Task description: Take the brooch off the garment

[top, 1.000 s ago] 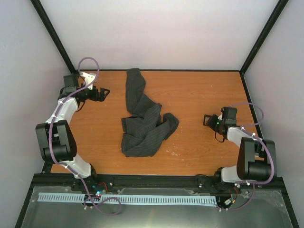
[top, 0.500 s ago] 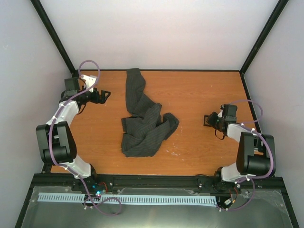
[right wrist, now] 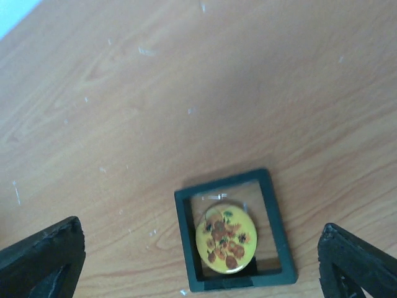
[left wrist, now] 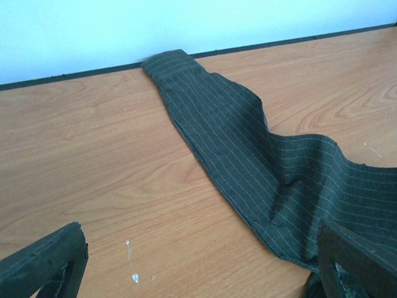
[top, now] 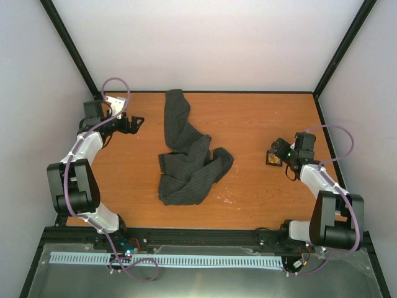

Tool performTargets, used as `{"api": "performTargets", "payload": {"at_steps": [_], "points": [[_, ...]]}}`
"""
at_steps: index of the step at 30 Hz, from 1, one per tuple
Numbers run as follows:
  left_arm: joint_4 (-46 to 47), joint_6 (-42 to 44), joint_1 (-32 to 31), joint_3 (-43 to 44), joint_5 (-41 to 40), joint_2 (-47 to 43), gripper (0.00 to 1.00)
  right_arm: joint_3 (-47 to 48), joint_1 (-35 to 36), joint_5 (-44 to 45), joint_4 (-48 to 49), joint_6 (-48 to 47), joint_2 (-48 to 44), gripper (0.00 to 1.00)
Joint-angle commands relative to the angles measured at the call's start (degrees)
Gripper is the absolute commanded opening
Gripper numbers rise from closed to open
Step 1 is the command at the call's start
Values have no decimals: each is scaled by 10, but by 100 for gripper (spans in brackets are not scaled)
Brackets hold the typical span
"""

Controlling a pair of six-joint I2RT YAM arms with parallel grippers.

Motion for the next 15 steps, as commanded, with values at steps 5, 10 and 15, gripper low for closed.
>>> {"api": "performTargets", "payload": {"at_steps": [5,10,15], "points": [[99,-30,9,-18,-18,-11,100,-21,-2,132,51,-4,-97,100],[236,-81,35,-94,-43,-16,100,-105,17,221,197,-63,-167,100],[376,-98,37,-182,-83,-18,100,-105,17,276,193,-55,-144,100]]}}
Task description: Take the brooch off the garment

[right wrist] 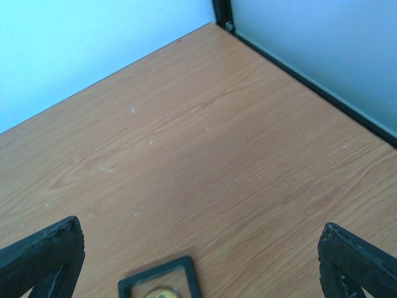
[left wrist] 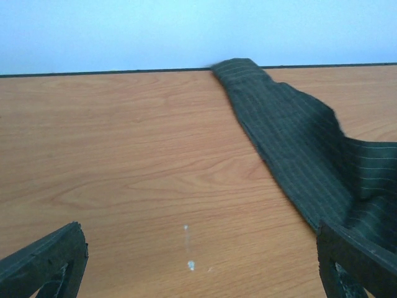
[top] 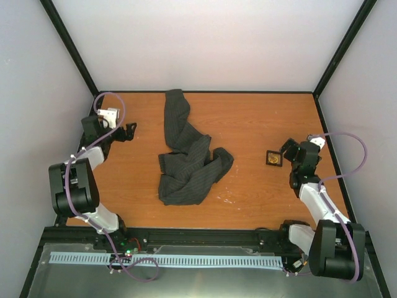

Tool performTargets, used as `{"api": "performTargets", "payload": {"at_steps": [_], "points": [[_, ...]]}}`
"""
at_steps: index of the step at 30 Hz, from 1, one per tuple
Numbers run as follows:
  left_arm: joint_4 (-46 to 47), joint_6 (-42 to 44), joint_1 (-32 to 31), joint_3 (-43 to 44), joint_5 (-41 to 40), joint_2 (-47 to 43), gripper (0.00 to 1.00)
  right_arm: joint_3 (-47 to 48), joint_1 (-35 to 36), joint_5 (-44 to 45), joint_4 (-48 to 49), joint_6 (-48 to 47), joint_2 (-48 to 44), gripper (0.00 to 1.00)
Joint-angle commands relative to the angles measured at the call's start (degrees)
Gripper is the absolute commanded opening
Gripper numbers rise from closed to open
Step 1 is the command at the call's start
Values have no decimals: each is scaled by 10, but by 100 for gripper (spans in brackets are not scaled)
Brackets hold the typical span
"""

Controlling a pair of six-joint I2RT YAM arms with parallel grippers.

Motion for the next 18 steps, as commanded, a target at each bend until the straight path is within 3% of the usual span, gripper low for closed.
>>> {"api": "performTargets", "payload": {"at_steps": [1,5,10,18], "points": [[187,-34,5,-66,-44,-13,100,-11,3,83,64,-3,18,100],[216,-35,5,-103,-59,-11,100,-43,3,101,113,0,18,100],[340,-48,5,-201,-83,-40,100,-74,4,108,195,-40,28,100],[570,-63,5,-342,-128,-49,100,-149,9,67,463,-120,109,100]]}}
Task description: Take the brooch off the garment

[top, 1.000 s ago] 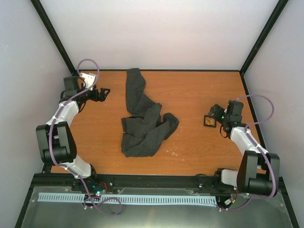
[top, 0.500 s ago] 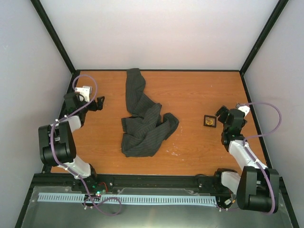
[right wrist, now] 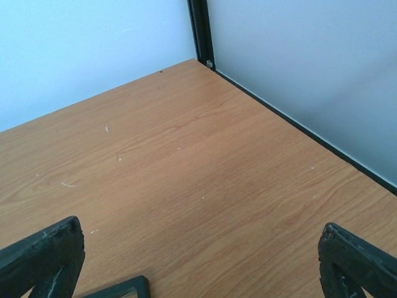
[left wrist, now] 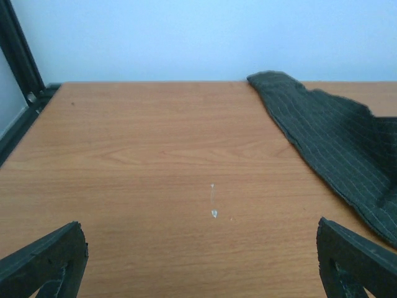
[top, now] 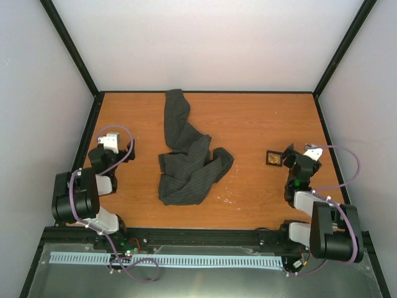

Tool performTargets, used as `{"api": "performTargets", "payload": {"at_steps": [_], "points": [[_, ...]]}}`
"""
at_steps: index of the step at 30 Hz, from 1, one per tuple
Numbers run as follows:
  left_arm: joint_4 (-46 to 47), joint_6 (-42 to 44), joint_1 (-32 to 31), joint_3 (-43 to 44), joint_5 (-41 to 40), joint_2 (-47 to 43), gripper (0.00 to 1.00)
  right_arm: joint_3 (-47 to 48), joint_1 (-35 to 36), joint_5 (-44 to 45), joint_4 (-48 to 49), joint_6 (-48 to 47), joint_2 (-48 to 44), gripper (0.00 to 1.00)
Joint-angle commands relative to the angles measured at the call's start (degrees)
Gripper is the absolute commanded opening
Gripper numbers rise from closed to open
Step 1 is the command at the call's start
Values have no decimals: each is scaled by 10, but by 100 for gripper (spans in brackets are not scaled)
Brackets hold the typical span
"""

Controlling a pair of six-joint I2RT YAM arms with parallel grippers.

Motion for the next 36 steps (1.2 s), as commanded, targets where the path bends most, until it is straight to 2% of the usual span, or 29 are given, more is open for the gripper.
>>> {"api": "performTargets", "payload": {"at_steps": [1,3,7,9,10,11,12,15,17,36], "points": [[228,-17,3,-76,-28,-3,100,-32,11,-18,231,-74,53,100],[339,-15,2,-121,-20,10,100,-30,17,-42,255,-92,83,100],[315,-18,2,-118,-29,-1,100,-55,49,-68,395,-144,182,100],[277,-12,2,-95,-17,2,100,-58,67,-50,472,-168,228,100],[219,-8,2,-76,-7,0,100,-46,71,-43,430,-168,214,100],[214,-8,2,-62,-5,3,100,-18,71,-35,335,-159,195,100],[233,-10,2,-70,-6,6,100,9,70,-31,289,-157,198,100],[214,-10,2,-64,-9,2,100,35,79,-32,257,-168,205,100],[225,-11,2,-67,-10,5,100,29,78,-31,280,-172,212,100],[214,-10,2,-63,-11,4,100,31,78,-31,272,-171,209,100]]}}
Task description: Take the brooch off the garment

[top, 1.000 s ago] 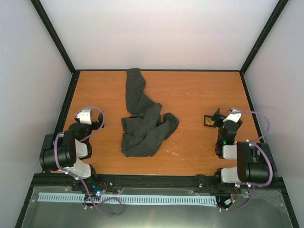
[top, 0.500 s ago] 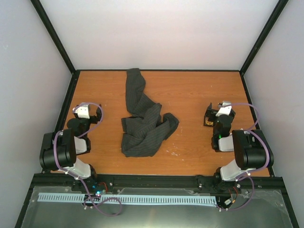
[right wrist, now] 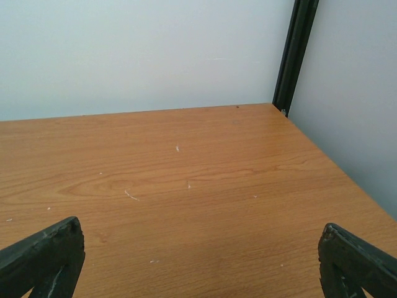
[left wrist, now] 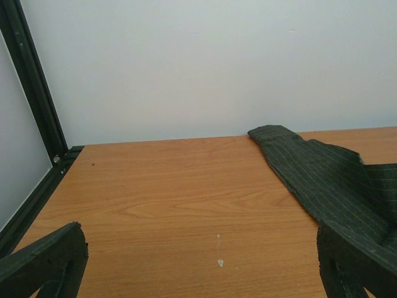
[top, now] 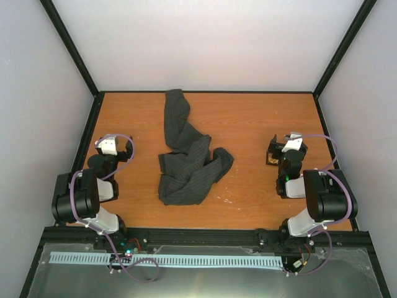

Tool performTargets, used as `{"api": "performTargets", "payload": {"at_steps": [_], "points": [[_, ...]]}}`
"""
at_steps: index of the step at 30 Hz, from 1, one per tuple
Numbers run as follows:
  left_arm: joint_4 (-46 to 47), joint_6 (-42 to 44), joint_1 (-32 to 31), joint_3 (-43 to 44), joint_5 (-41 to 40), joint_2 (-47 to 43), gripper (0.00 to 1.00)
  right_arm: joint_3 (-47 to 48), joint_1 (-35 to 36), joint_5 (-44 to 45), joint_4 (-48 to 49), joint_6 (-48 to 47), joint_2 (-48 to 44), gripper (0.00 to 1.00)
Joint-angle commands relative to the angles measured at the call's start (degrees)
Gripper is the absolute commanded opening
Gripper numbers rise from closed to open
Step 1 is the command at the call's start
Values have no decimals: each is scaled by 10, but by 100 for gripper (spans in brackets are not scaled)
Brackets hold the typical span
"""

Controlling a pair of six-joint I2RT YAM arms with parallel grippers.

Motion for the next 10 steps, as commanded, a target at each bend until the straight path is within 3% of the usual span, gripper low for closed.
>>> {"api": "performTargets", "payload": {"at_steps": [1,10], "points": [[5,-3,2,12,5,3,100,-1,3,11,2,-8,-1,100],[7,-4,3,9,4,2,100,-1,3,11,1,-8,-1,100]]}}
